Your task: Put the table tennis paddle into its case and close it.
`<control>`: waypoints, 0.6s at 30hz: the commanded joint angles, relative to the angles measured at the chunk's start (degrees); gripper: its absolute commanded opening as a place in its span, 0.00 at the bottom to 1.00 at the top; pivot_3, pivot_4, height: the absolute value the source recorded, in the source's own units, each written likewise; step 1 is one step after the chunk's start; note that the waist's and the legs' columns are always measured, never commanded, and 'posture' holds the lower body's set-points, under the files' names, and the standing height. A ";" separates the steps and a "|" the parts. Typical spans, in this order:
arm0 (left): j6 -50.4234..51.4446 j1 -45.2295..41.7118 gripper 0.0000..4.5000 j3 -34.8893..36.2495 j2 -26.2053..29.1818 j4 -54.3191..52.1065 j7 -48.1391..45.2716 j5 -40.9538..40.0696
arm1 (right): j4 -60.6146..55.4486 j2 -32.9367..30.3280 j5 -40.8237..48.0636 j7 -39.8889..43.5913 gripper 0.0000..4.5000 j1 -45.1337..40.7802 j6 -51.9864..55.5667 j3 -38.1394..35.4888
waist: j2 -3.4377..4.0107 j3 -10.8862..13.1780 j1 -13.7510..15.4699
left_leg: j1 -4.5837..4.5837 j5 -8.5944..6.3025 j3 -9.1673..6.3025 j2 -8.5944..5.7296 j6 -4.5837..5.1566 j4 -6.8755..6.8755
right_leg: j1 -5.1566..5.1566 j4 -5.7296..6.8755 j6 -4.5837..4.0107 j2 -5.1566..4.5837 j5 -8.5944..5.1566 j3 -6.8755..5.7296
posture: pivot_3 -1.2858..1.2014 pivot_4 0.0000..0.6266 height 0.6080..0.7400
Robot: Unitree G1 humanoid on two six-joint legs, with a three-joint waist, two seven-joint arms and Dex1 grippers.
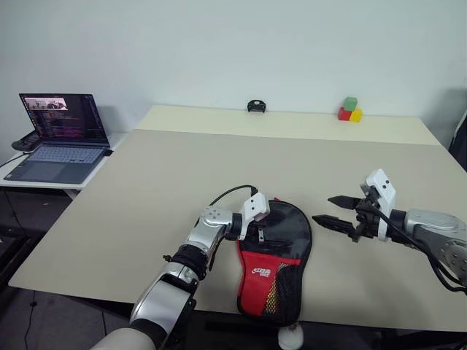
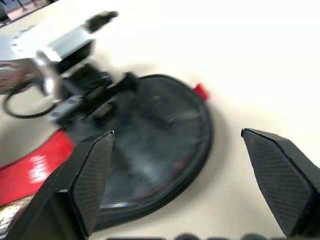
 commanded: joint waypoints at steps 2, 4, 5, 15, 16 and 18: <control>2.77 1.43 1.00 0.54 1.81 -6.02 -1.11 -1.05 | 5.76 4.41 -8.18 4.20 0.99 -3.57 -8.45 0.34 | 0.01 0.08 -0.05 | -0.33 0.12 0.03 0.00 -0.21 0.02 | -0.37 0.04 -0.02 -0.01 0.01 0.02 | 0.52 0.24 1.00; 4.66 1.69 1.00 1.94 4.29 -12.30 -1.64 -2.55 | 8.58 6.66 -10.14 5.88 0.99 -4.73 -10.54 0.26 | -0.04 0.27 -0.18 | -0.48 0.14 0.09 0.01 -0.25 0.01 | -0.59 0.08 -0.03 -0.02 0.01 0.08 | 0.52 0.24 1.00; 6.27 2.12 1.00 2.94 5.66 -15.76 -1.45 -3.55 | 9.72 7.46 -10.86 6.76 0.99 -5.22 -11.21 0.00 | -0.05 0.39 -0.35 | -0.70 0.16 0.12 0.02 -0.27 0.03 | -0.83 0.18 -0.03 -0.02 0.01 0.11 | 0.52 0.24 1.00; 16.31 13.31 1.00 13.86 18.20 -31.87 8.35 -7.87 | 25.60 8.89 -14.70 13.64 0.99 -11.22 -15.92 -5.71 | 0.12 0.57 -1.35 | -1.09 0.23 0.23 0.01 -0.39 0.18 | -1.43 0.67 -0.10 -0.11 -0.02 0.22 | 0.52 0.24 1.00; 16.81 15.03 1.00 14.64 18.97 -33.14 9.29 -8.09 | 27.53 8.64 -15.07 14.38 0.99 -11.94 -16.18 -6.28 | 0.12 0.57 -1.32 | -1.10 0.23 0.22 0.01 -0.39 0.18 | -1.43 0.68 -0.10 -0.11 -0.03 0.21 | 0.52 0.24 1.00; 17.76 17.10 1.00 15.79 19.18 -34.91 12.19 -8.29 | 32.73 8.46 -16.39 15.28 0.99 -14.00 -17.52 -7.38 | 0.12 0.59 -1.26 | -1.11 0.23 0.22 0.01 -0.39 0.19 | -1.43 0.69 -0.10 -0.13 -0.03 0.21 | 0.52 0.24 1.00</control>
